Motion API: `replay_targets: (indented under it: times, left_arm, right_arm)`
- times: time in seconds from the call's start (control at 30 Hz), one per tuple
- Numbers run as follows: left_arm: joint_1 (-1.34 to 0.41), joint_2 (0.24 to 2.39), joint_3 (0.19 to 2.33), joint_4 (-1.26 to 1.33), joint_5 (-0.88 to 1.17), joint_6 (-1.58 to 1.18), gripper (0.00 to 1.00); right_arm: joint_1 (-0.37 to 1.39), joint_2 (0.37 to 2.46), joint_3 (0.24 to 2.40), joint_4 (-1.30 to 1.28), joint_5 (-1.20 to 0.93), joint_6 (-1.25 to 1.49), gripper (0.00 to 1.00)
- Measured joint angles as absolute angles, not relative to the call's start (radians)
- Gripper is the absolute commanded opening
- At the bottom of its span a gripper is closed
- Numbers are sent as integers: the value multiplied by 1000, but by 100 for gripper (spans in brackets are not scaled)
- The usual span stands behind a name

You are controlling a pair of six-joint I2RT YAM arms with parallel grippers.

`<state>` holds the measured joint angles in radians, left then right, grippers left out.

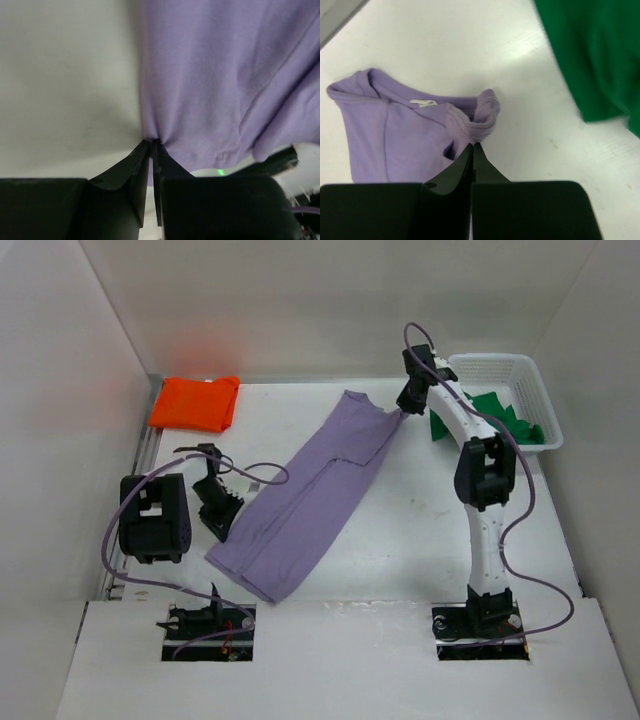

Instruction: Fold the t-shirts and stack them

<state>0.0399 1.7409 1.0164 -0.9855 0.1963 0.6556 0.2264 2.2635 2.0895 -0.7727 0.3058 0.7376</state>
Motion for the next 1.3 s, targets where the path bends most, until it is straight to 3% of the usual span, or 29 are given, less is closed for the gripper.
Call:
replay_targets:
  times: [0.37, 0.57, 0.67, 0.93, 1.17, 1.3]
  left_arm:
    - [-123, 1745, 1050, -1027, 361, 579, 17]
    - [-183, 1745, 1069, -1035, 402, 559, 22]
    - [-153, 1745, 1083, -1051, 397, 556, 23]
    - [-66, 1718, 1073, -1071, 311, 550, 24]
    - [-59, 1673, 1060, -1071, 273, 550, 28]
    - [-50, 1673, 1060, -1071, 262, 553, 30]
  right_arm:
    - [244, 2569, 2486, -836, 151, 622, 4]
    - [242, 2590, 2514, -768, 67, 624, 35]
    - [236, 2514, 2365, -717, 68, 614, 45]
    - [210, 2139, 1853, -655, 187, 564, 46]
    - [257, 1907, 1644, -562, 239, 581, 50]
    - [376, 1843, 1494, -541, 210, 625, 52]
